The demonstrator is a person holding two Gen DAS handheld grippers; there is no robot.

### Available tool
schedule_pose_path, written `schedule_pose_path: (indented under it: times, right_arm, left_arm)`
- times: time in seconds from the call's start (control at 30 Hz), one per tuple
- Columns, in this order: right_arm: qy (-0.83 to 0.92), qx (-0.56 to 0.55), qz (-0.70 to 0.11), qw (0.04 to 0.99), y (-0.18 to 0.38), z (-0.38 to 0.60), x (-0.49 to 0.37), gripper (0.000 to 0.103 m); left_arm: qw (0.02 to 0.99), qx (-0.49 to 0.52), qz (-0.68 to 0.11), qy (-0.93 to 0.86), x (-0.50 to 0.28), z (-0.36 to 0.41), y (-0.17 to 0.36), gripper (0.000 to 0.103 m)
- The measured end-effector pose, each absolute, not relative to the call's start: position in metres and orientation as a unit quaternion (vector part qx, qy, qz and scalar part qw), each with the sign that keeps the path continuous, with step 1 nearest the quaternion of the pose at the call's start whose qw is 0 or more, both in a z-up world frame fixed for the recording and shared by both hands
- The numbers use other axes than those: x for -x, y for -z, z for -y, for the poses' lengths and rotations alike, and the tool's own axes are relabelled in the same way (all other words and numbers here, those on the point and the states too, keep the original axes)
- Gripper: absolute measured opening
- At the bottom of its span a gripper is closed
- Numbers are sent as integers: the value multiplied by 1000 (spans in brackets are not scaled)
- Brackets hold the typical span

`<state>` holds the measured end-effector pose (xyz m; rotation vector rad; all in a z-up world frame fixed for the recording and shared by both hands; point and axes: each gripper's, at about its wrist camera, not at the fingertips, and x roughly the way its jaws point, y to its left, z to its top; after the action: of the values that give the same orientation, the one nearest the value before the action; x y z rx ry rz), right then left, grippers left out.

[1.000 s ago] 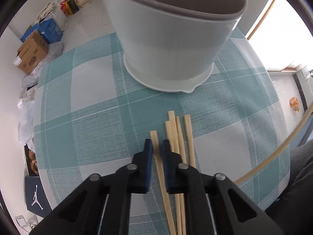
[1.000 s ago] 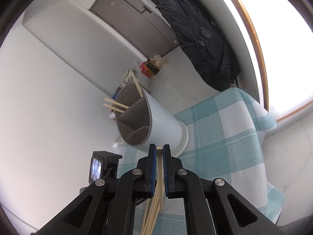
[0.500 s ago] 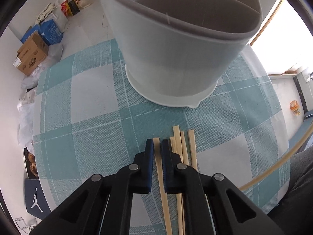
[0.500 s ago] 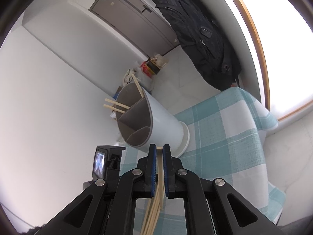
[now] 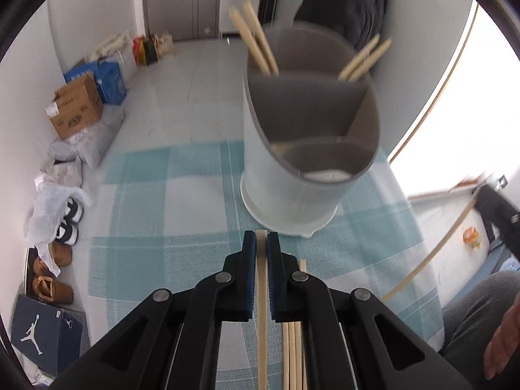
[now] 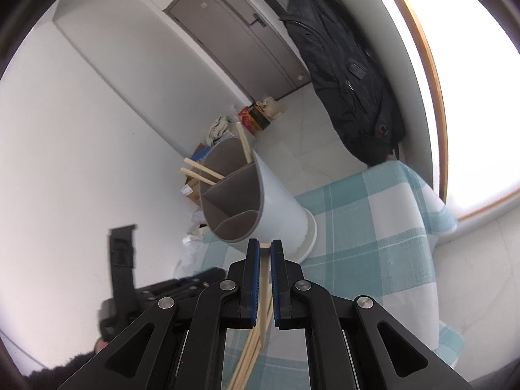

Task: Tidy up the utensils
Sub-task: 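Lift both held chopsticks up over the white utensil holder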

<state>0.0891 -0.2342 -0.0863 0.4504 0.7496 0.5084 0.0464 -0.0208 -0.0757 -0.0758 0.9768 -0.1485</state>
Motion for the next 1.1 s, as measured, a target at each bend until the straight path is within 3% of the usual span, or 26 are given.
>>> schedule_pose_path:
  times: [0.33,1.1]
  right_arm:
    - [-257,-167,-322,896,69,210,-62,6]
    - [-266,-135,-286,910,22,185,-57,6]
  left_arm:
    - [916,72,-389,72,-24,8,47,3]
    - [919,70,-372,112,-18,6,6,2]
